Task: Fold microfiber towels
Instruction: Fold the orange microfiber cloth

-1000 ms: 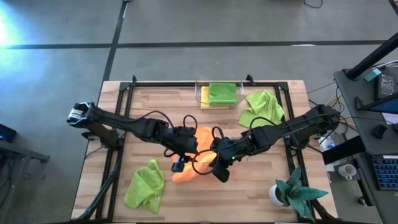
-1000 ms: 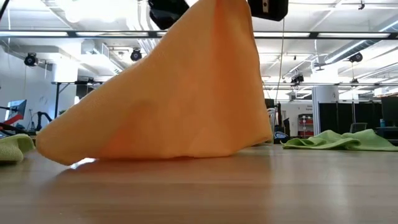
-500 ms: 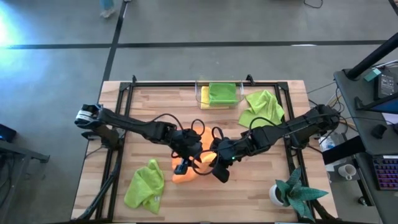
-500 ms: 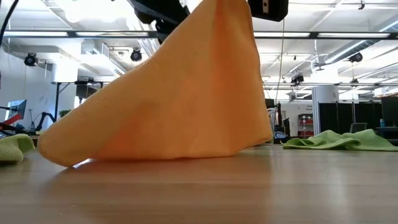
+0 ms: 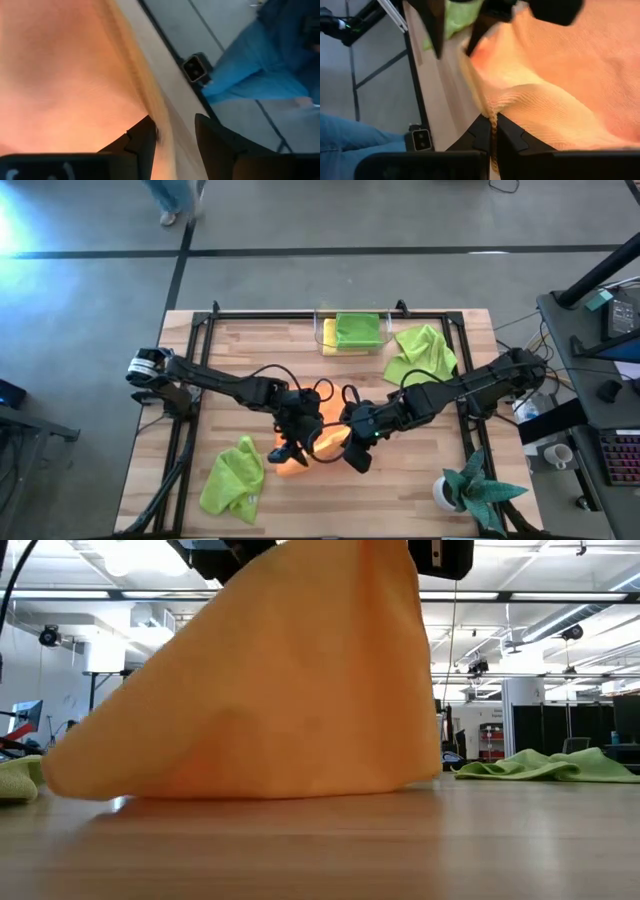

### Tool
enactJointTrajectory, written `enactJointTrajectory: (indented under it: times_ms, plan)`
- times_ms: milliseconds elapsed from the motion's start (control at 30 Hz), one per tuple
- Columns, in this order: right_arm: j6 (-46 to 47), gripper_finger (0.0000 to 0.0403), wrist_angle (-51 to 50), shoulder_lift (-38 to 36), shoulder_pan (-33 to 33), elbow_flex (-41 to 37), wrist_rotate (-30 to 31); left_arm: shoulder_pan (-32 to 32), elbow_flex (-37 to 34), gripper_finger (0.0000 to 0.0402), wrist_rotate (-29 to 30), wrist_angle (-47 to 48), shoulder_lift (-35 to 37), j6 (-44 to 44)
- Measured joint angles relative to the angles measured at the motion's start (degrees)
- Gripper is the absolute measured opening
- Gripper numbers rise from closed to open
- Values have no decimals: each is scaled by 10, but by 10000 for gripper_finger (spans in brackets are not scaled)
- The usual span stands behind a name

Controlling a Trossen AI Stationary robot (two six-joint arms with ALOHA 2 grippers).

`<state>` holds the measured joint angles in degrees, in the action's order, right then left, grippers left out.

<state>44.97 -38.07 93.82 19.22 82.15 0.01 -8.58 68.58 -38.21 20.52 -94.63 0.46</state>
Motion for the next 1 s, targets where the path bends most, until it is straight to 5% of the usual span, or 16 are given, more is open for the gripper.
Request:
enactJointTrajectory:
  times_ms: [433,1000]
  plan:
    - [0,8,-22,0,-1,0,0,-4,-27,121,-112,23,1,0]
    - [-2,8,-19,1,-1,9,1,-4,-42,121,-34,55,1,-16]
